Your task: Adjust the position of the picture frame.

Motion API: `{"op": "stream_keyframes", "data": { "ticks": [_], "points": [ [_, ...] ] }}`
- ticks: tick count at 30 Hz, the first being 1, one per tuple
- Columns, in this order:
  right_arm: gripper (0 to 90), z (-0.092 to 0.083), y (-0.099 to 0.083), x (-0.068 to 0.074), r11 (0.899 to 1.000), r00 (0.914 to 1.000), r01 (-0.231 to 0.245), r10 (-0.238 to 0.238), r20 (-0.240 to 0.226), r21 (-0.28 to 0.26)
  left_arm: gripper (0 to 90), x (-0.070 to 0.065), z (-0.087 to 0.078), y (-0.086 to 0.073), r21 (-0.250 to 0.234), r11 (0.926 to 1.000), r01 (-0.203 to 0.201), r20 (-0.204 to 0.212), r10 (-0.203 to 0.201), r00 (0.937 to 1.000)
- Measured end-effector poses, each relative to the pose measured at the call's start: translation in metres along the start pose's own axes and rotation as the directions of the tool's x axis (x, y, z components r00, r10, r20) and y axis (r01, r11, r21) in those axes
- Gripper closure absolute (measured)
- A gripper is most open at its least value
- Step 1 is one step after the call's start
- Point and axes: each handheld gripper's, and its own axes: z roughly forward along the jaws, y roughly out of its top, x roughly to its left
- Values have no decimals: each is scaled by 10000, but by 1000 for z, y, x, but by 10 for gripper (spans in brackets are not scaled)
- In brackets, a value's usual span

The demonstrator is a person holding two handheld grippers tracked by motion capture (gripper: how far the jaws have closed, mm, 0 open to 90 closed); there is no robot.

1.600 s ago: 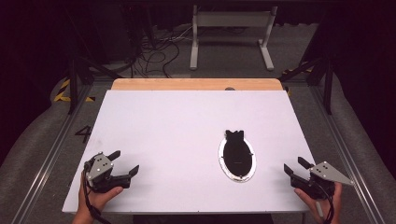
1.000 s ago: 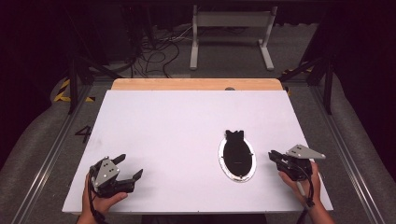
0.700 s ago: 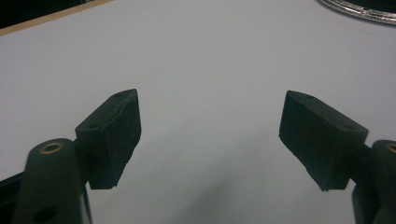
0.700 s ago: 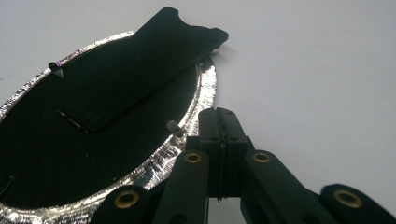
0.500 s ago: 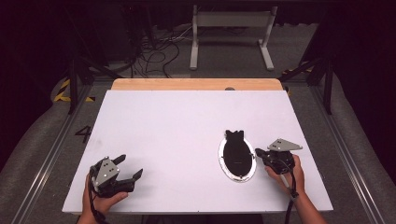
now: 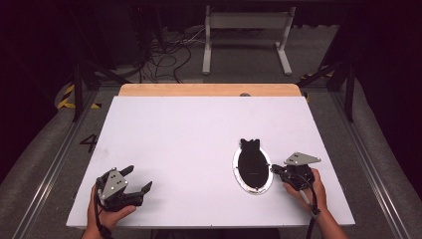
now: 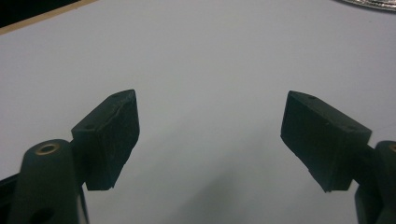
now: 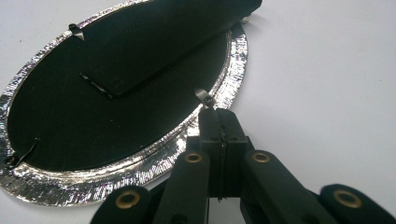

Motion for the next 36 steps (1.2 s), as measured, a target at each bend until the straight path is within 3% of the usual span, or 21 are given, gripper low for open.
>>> {"op": "stream_keyframes", "data": {
  "ticks": [6,17,24,27,30,32,35,36],
  "points": [
    [900,-1,-1,-2,9998,9996,-197,196,-207,-51,205,-1,-1,0,104,9999,-70,-3,70,10000],
    [900,2,2,-3,9998,9998,-201,201,9,20,213,-2,-1,0,114,9999,-3,337,-1,9994],
    [900,10,8,-12,9978,9978,-662,662,30,-45,256,-3,4,4,170,9998,47,577,-56,9983],
    [900,15,13,-13,9978,9977,-661,660,175,12,316,-2,10,8,138,9999,64,881,-76,9961],
    [900,18,16,-17,9968,9967,-802,802,81,65,414,-4,16,14,127,9997,-201,1345,182,9907],
    [900,19,17,-18,9966,9966,-818,817,44,124,560,-7,18,15,238,9991,-362,1661,318,9856],
    [900,19,17,-19,9956,9956,-932,933,-67,88,629,-9,19,16,399,9978,-525,2019,434,9784],
    [900,19,17,-20,9950,9950,-989,991,-153,108,688,-10,19,17,449,9975,-537,2067,434,9774]
  ]
}}
